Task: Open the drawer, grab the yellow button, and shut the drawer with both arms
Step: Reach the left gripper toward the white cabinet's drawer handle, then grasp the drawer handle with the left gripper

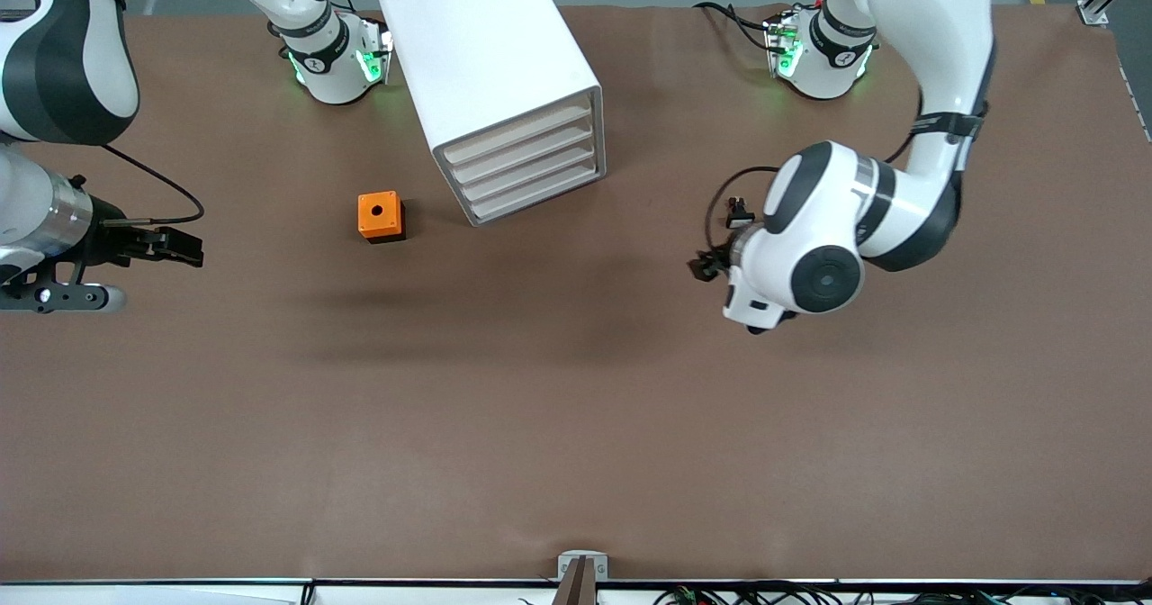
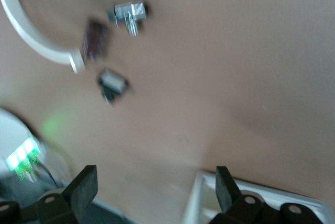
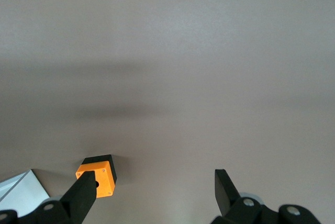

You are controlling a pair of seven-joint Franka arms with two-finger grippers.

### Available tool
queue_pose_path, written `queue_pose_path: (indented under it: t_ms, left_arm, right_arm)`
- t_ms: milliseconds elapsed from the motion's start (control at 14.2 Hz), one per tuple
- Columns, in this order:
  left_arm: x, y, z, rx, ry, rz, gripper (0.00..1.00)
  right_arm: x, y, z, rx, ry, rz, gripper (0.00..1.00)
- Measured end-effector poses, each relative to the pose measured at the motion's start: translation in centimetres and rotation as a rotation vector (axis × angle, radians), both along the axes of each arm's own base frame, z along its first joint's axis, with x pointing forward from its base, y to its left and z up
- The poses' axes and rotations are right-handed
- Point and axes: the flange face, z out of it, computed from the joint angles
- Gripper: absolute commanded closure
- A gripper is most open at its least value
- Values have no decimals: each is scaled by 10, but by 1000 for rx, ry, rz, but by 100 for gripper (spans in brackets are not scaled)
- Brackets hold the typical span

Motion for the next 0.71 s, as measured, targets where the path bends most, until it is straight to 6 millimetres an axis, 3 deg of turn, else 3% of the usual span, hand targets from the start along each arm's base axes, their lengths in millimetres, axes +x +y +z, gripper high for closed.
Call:
queue_pose_path:
  t_ms: [212, 494, 705]
  left_arm:
    - [-12, -45, -3, 2, 126, 201, 1]
    - [-25, -78, -19, 26, 306, 418, 1]
    - [-27, -92, -25, 96, 452, 609, 1]
  right_arm:
    - [0, 0, -1, -1, 2, -6, 0]
    - [-1, 4, -3, -10, 8, -68, 0]
    - [-4, 36, -9, -19, 14, -198, 0]
